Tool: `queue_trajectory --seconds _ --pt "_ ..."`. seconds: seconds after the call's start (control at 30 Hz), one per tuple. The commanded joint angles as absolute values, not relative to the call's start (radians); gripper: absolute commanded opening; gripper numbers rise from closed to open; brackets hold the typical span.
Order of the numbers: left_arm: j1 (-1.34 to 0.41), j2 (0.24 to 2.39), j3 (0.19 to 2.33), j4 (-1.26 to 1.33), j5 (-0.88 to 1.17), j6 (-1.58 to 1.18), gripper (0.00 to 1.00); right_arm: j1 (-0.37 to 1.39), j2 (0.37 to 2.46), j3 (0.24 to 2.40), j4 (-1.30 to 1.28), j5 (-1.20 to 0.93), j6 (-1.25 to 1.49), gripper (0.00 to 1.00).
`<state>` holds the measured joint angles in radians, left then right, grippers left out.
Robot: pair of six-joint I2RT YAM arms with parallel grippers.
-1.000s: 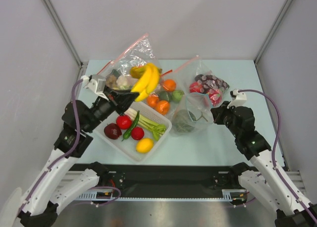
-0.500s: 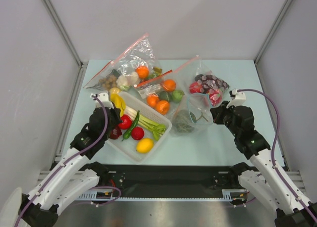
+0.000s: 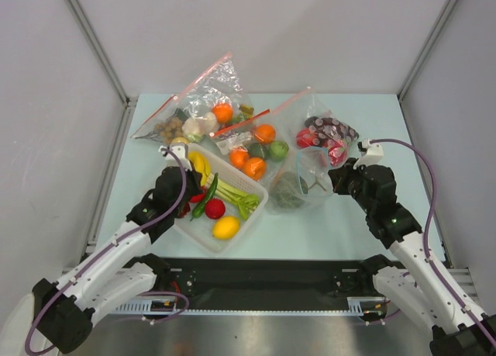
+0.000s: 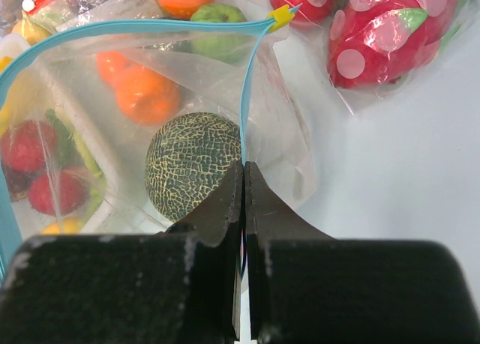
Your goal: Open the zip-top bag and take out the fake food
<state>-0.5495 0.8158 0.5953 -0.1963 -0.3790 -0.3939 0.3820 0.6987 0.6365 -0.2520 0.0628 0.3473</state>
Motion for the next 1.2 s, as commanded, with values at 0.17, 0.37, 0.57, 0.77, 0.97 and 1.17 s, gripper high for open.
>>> queue_trajectory --seconds 0.17,0.37,0.57,0.77,0.97,1.17 --pt "-0.574 0.884 0.597 -0.1 -0.342 -0.41 0.03 0.38 0.7 0.647 -0.204 0.055 0.35 0.0" --pt "-0.58 0.864 0.614 -0.135 -0.356 -0.394 0.6 0.38 0.701 0.646 -0.198 0.051 0.354 0.0" --pt "-0.632 0.877 0.675 -0.158 -0.367 -0.361 0.64 0.387 0.707 0.646 -0.187 0.035 0.36 0.0" --pt "-0.806 0.937 0.859 -0.176 -0.5 -0.262 0.64 0.402 0.706 0.65 -0.175 0.02 0.376 0.0" --pt "-0.99 1.038 1.145 -0.12 -0.508 -0.108 0.64 0.436 0.698 0.653 -0.172 0.026 0.385 0.0" --pt "-1.138 1.271 1.372 -0.138 -0.355 -0.032 0.66 0.465 0.695 0.667 -0.172 0.04 0.39 0.0"
